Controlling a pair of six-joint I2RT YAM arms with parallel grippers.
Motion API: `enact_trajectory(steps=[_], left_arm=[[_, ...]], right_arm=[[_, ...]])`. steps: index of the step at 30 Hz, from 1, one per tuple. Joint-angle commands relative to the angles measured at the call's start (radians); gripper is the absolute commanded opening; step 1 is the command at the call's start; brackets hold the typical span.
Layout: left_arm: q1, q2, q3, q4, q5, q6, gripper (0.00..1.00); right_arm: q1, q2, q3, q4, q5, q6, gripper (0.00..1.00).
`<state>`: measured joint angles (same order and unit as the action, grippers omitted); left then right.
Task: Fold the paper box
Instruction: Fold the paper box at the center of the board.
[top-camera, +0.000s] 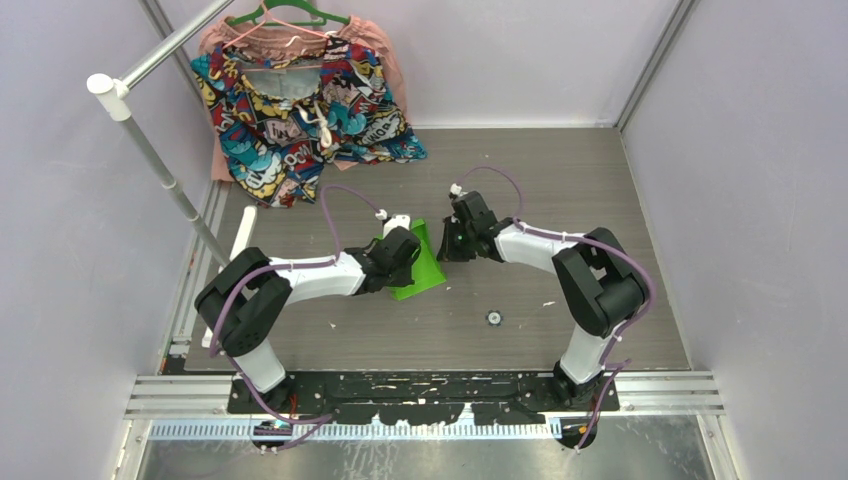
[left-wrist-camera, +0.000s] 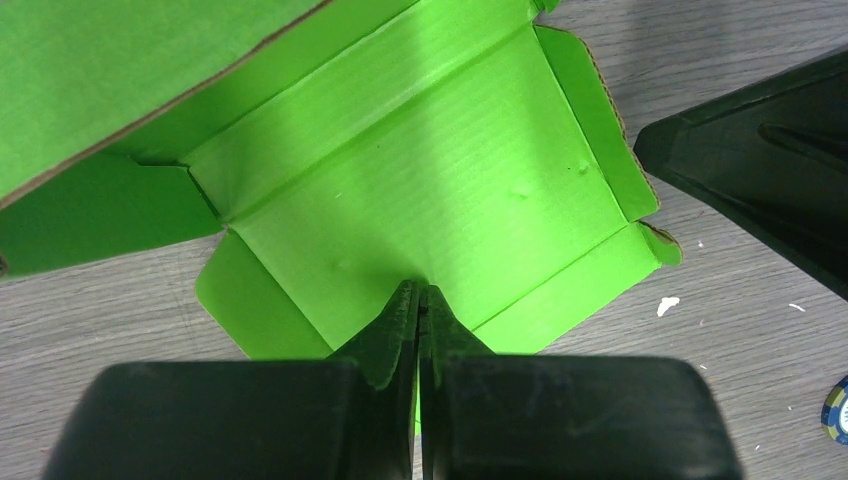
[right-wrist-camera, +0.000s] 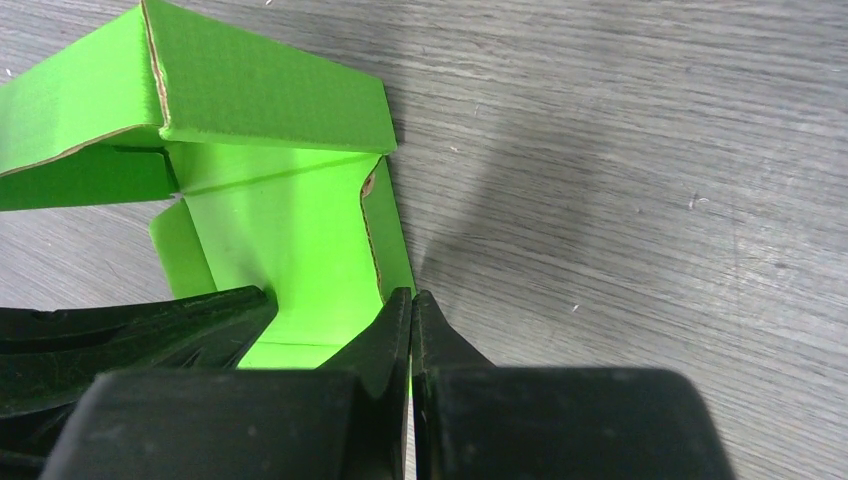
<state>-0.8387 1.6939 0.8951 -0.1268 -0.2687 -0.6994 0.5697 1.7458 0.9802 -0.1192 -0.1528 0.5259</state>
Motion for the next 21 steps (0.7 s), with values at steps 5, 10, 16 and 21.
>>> enact_trajectory(steps=[5,10,16,21], left_arm=[[-0.011,0.055,-0.028,-0.075,0.037,0.000,0.00],[-0.010,0.058,-0.021,-0.080,0.037,0.003,0.00],[-0.011,0.058,-0.015,-0.085,0.036,0.006,0.00],[-0.010,0.059,-0.009,-0.090,0.034,0.011,0.00]], right_arm=[[0.026,0.009,0.047,0.042,-0.026,-0.004,0.01],[0.040,0.013,0.061,0.029,-0.017,-0.010,0.01],[0.056,0.034,0.079,0.015,-0.009,-0.018,0.01],[0.059,0.064,0.069,0.026,-0.010,-0.012,0.01]])
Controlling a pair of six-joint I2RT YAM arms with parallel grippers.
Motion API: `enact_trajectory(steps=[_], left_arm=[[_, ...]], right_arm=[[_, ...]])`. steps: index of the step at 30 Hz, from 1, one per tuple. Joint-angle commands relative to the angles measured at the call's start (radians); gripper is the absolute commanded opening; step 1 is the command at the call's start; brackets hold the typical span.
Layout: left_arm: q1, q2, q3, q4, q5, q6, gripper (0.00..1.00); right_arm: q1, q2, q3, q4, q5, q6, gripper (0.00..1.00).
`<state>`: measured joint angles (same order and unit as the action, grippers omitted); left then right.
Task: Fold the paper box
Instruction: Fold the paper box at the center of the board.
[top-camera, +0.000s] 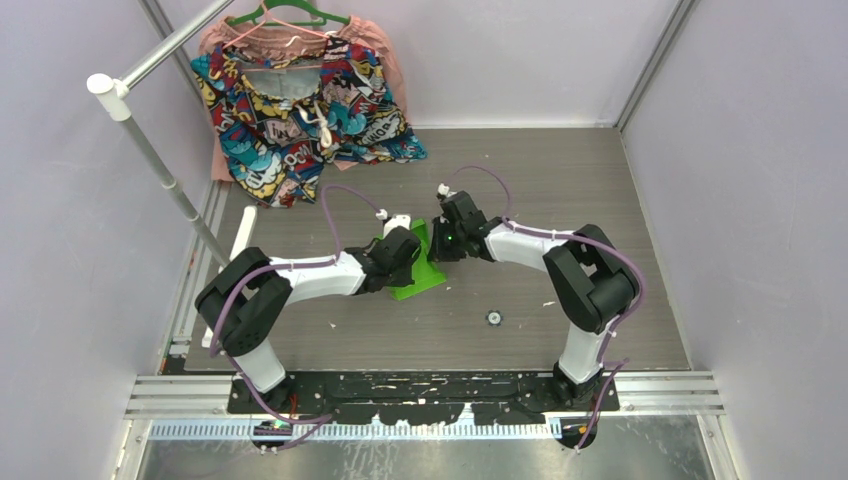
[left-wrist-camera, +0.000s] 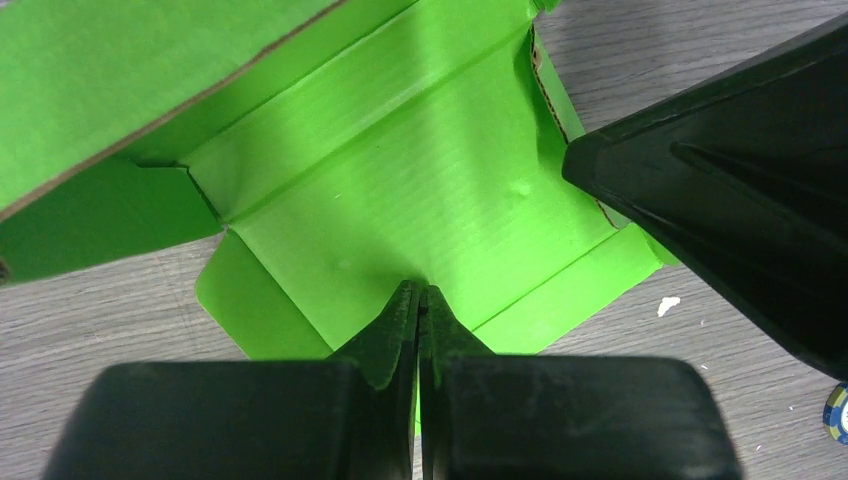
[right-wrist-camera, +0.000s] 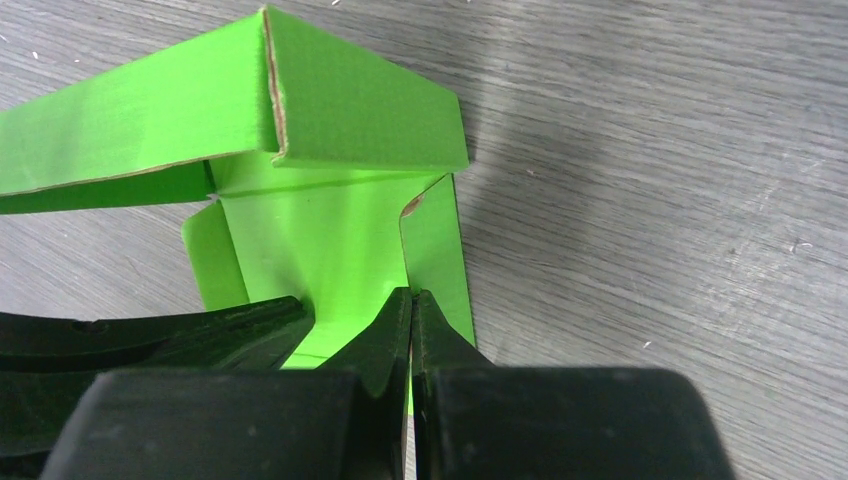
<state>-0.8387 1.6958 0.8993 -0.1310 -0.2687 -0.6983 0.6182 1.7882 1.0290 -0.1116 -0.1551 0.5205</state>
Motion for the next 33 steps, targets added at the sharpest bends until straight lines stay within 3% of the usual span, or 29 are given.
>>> enact_trajectory(steps=[1,9,28,33], left_arm=[[-0.010,0.056,-0.013,-0.088,0.034,0.011,0.00],[-0.011,0.061,-0.015,-0.081,0.036,0.010,0.00],[-0.012,0.008,-0.008,-0.119,0.023,0.014,0.00],[-0.011,-0.073,0.027,-0.185,-0.017,0.032,0.06]], right_arm=[[0.010,0.020,0.015,0.024,-0.008,-0.004,0.01],[0.015,0.045,0.025,0.003,0.008,-0.019,0.01],[0.116,0.124,0.036,-0.102,0.230,-0.039,0.01],[0.142,0.130,0.006,-0.098,0.263,0.006,0.01]])
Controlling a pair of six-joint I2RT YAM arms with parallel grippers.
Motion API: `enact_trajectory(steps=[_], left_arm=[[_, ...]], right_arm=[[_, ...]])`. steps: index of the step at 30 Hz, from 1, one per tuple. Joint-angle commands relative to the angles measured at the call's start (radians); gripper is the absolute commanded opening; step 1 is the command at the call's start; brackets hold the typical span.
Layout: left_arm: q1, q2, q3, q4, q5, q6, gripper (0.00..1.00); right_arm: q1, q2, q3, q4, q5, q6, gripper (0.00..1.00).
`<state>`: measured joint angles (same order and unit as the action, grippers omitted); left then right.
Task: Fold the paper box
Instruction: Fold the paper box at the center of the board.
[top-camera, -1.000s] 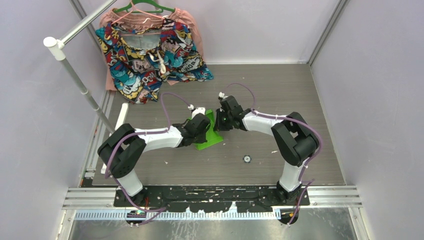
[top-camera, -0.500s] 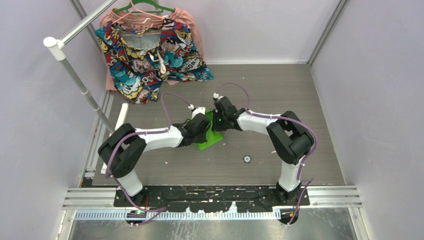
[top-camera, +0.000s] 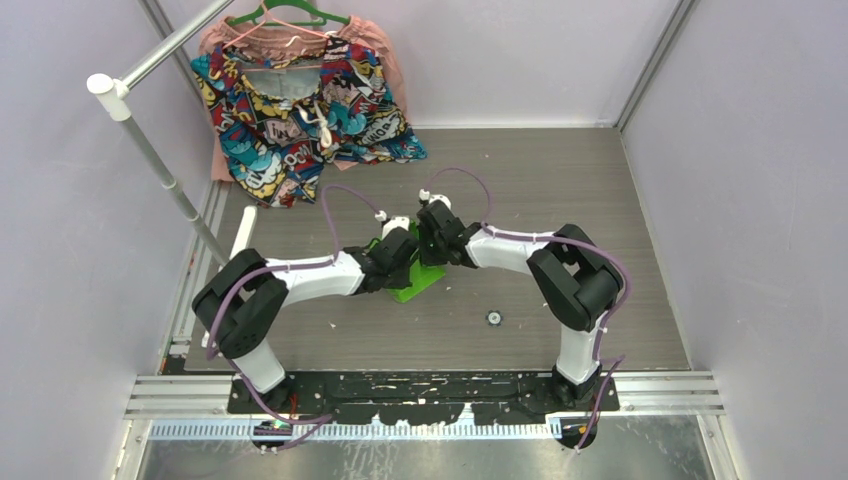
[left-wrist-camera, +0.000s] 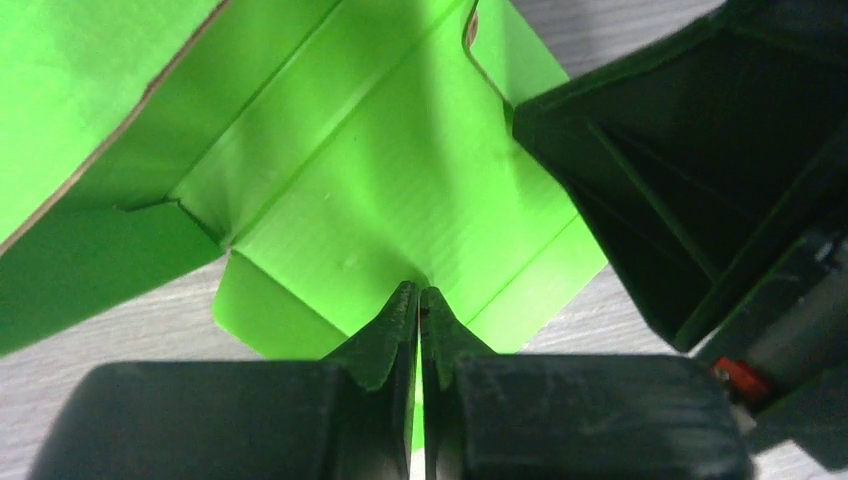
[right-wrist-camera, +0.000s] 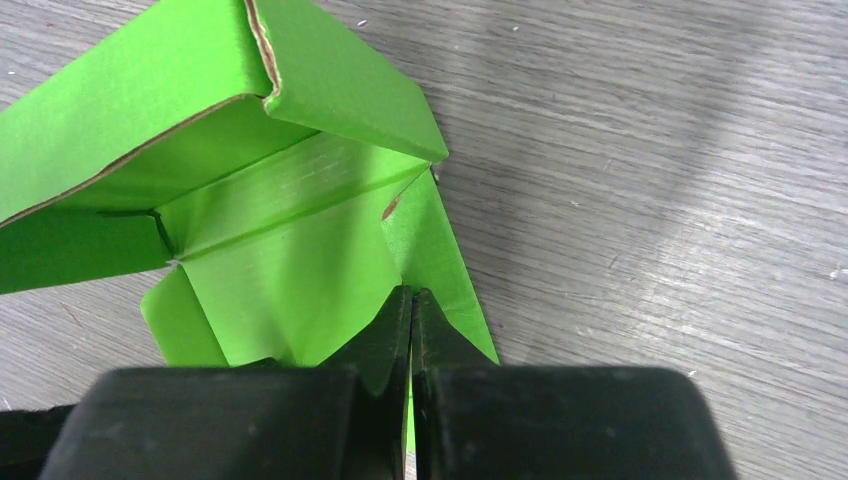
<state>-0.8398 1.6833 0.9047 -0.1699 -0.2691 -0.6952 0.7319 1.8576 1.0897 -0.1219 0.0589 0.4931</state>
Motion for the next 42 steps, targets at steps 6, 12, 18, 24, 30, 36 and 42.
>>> enact_trajectory(steps=[6,12,18,24,30,36,42], left_arm=[[-0.010,-0.203,0.045,-0.223,-0.040,0.042,0.13],[-0.010,-0.370,0.021,-0.320,-0.083,0.022,0.12],[-0.008,-0.521,-0.132,-0.326,-0.131,-0.051,0.11],[-0.008,-0.559,-0.280,-0.223,-0.115,-0.110,0.16],[-0.009,-0.557,-0.364,-0.088,-0.128,-0.196,0.14],[-0.008,-0.520,-0.356,-0.015,-0.163,-0.177,0.14],[-0.009,-0.487,-0.380,0.087,-0.171,-0.166,0.15]], right_arm=[[0.046,0.085,-0.072,-0.085,0.066,0.083,0.01],[0.061,0.087,-0.080,-0.087,0.091,0.107,0.01],[0.070,0.081,-0.095,-0.084,0.098,0.125,0.01],[0.073,0.081,-0.101,-0.082,0.098,0.130,0.01],[0.073,0.080,-0.095,-0.090,0.099,0.140,0.01],[0.075,0.082,-0.100,-0.088,0.098,0.143,0.01],[0.075,0.091,-0.105,-0.084,0.093,0.144,0.01]])
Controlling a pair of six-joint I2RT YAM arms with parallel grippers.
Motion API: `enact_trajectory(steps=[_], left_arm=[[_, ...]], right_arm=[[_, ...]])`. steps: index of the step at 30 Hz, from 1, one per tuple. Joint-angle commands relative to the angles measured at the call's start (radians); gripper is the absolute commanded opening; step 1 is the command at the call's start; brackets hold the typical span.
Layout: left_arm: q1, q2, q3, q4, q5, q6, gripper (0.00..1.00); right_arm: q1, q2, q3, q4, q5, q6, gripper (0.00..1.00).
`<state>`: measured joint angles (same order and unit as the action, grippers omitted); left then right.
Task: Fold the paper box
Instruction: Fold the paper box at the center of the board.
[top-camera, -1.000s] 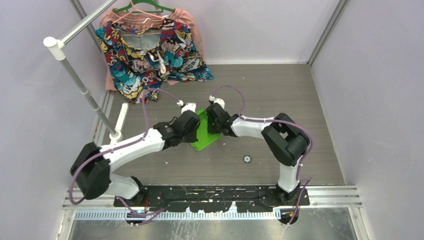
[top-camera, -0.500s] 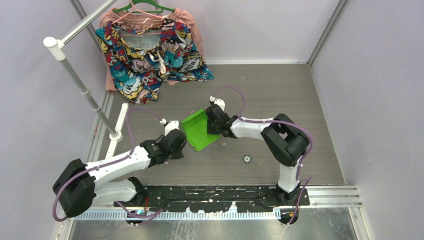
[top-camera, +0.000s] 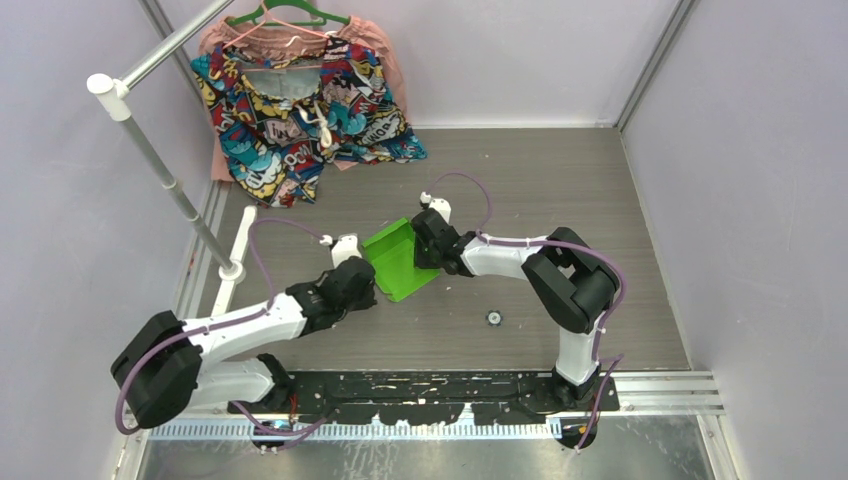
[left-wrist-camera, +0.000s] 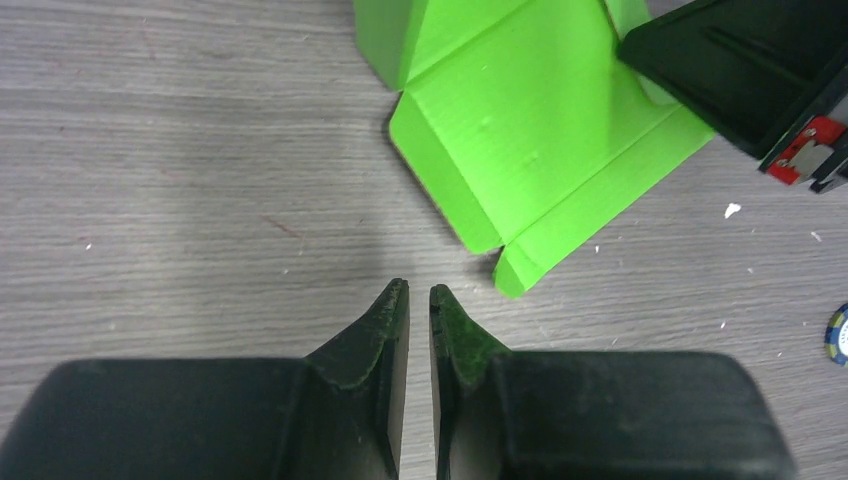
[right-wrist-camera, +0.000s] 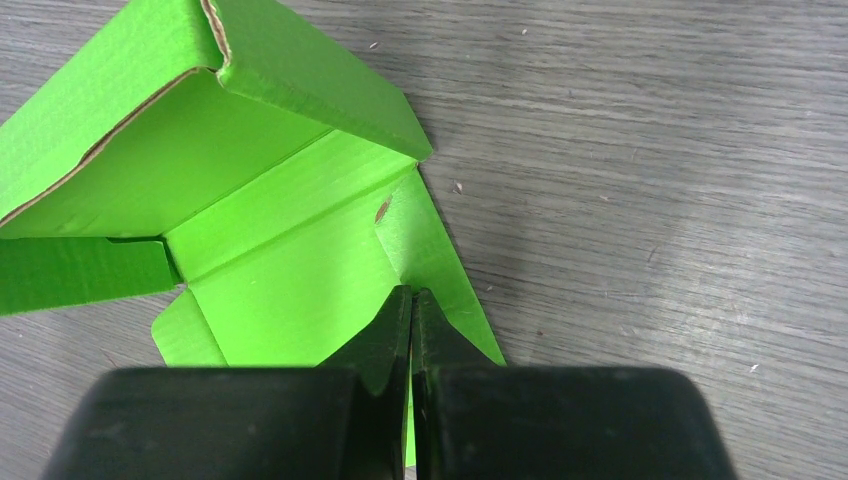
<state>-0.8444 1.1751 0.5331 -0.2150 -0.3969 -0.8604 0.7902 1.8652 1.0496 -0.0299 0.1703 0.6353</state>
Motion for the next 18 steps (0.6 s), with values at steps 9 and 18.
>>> enact_trajectory(steps=[9,18], left_arm=[[-0.004,0.092,0.006,0.179,-0.029,0.003,0.14],[0.005,0.134,0.004,0.211,-0.018,-0.004,0.13]], right_arm=[[0.016,0.086,-0.065,-0.171,-0.022,0.000,0.01],[0.017,0.086,-0.071,-0.164,-0.023,0.002,0.01]])
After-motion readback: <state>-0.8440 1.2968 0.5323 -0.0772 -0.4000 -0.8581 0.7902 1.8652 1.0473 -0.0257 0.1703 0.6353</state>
